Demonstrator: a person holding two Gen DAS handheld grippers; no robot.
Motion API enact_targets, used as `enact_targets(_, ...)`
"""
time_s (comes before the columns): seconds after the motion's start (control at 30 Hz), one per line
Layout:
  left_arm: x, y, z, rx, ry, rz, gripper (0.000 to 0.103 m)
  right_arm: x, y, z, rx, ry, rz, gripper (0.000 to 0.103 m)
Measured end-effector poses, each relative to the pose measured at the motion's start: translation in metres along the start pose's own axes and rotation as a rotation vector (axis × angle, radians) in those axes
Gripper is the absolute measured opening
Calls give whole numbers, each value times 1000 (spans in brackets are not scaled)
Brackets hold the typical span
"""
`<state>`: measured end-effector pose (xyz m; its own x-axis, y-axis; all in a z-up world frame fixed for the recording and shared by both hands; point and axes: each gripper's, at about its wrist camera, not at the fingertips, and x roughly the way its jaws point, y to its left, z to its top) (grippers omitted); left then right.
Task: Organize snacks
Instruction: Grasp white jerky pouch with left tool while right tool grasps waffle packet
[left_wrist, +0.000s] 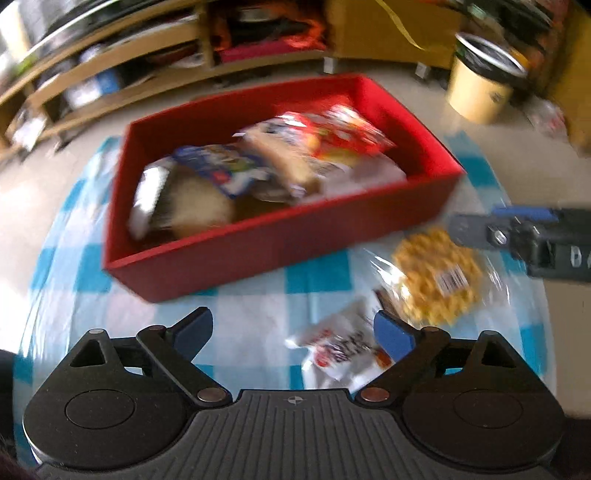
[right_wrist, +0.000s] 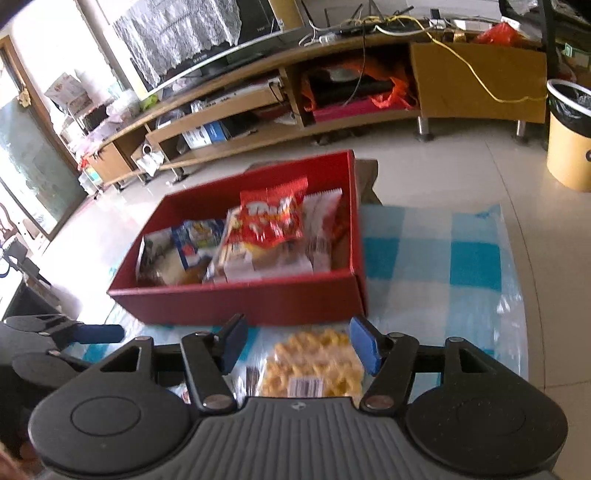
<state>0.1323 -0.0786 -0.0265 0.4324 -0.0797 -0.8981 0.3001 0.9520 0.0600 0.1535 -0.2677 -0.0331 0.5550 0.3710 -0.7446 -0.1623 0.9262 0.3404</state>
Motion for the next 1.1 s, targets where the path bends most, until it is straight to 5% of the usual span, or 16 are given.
enact_targets(0.2,5,-20,-1,298,-10,-147,97,-9,-10,-2,25,2,32,61)
enact_targets(0.33,10,-29,-6,509,0,-145,97,-8,-11,-2,36,19,63,61)
enact_targets(0.57,32,-35,-3,628,25,-207,97,8,-6,-4,23,80,81,61)
enact_targets(0.77,51,-41,-8,631,74,-227,95,18,-15,-7,44,126,56,62)
enact_targets(0.97,39,-38,-22,520,114,-226,67,24,-21,-3,82,146,65,68)
enact_targets(1.1,31,-43,-36,480,89,-188,63,29,-19,-4,82,152,52,69)
